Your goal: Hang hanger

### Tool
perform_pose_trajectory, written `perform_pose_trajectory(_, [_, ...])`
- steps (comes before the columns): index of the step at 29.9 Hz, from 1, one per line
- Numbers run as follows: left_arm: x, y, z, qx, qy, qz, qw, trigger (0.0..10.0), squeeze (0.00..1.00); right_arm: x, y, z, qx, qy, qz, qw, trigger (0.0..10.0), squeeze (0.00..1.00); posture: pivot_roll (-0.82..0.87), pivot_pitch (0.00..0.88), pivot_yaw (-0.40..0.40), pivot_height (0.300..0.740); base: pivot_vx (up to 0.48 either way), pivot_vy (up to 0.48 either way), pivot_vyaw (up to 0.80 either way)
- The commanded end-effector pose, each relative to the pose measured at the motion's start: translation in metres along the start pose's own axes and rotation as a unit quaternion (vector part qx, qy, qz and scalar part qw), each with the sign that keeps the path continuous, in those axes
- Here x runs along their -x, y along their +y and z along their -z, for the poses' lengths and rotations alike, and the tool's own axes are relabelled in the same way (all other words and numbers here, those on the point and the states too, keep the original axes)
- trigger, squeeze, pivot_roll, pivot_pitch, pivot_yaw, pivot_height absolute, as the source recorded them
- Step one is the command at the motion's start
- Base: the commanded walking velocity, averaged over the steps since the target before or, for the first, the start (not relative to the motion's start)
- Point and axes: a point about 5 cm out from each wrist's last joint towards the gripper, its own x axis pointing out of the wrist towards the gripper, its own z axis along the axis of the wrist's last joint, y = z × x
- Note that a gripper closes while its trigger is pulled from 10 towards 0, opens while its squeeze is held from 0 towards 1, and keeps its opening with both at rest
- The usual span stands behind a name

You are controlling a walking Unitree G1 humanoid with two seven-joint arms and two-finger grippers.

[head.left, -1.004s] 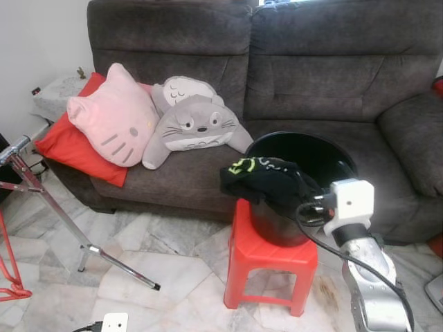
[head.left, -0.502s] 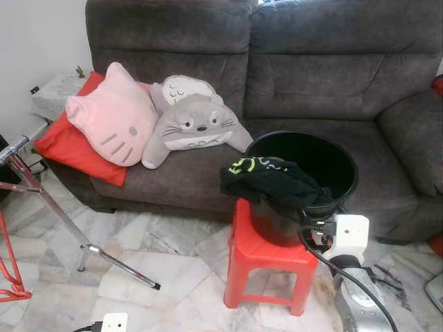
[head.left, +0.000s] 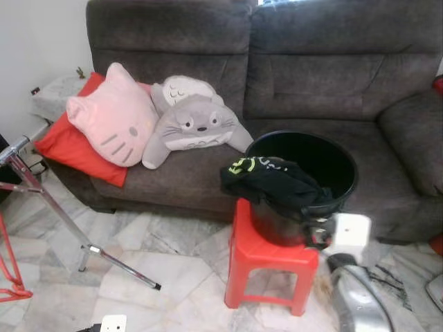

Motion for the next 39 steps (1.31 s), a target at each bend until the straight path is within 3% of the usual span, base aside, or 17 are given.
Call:
perform_pose_trajectory(1, [0.001, 0.004, 0.003, -0.015, 0.004, 0.000, 1.000, 10.0, 0.00, -0.004, 0.003, -0.001, -0.008, -0.001, 0.000, 1.000, 10.0, 0.00, -0.22, 0.000, 0.081, 0.740, 0.000, 0.000, 0.00])
perform_pose_trajectory(6, [0.000, 0.004, 0.001, -0.013, 0.004, -0.001, 1.000, 10.0, 0.00, -0.015, 0.007, -0.005, -0.008, -0.011, -0.004, 1.000, 10.0, 0.00, -0.22, 0.000, 0.081, 0.740, 0.000, 0.000, 0.00])
perform_pose_trajectory(13, [0.000, 0.005, 0.001, -0.010, 0.005, -0.003, 1.000, 10.0, 0.00, -0.013, 0.015, -0.007, 0.019, -0.032, -0.027, 0.999, 10.0, 0.00, -0.21, 0.000, 0.083, 0.740, 0.000, 0.000, 0.00])
perform_pose_trajectory(18, [0.001, 0.006, 0.004, -0.010, 0.005, -0.003, 1.000, 10.0, 0.00, 0.007, 0.023, -0.034, 0.032, -0.127, -0.032, 0.991, 10.0, 0.00, -0.22, 0.000, 0.085, 0.740, 0.000, 0.000, 0.00])
perform_pose_trajectory(25, [0.003, 0.003, 0.008, -0.009, 0.007, 0.001, 1.000, 10.0, 0.00, 0.025, 0.025, -0.036, 0.044, -0.136, -0.031, 0.989, 10.0, 0.00, -0.22, 0.000, 0.087, 0.740, 0.000, 0.000, 0.00])
perform_pose_trajectory(39, [0.000, -0.004, -0.001, -0.009, -0.004, 0.009, 1.000, 10.0, 0.00, 0.010, 0.037, -0.052, 0.049, -0.148, -0.044, 0.987, 10.0, 0.00, -0.22, 0.000, 0.081, 0.740, 0.123, 0.000, 0.00])
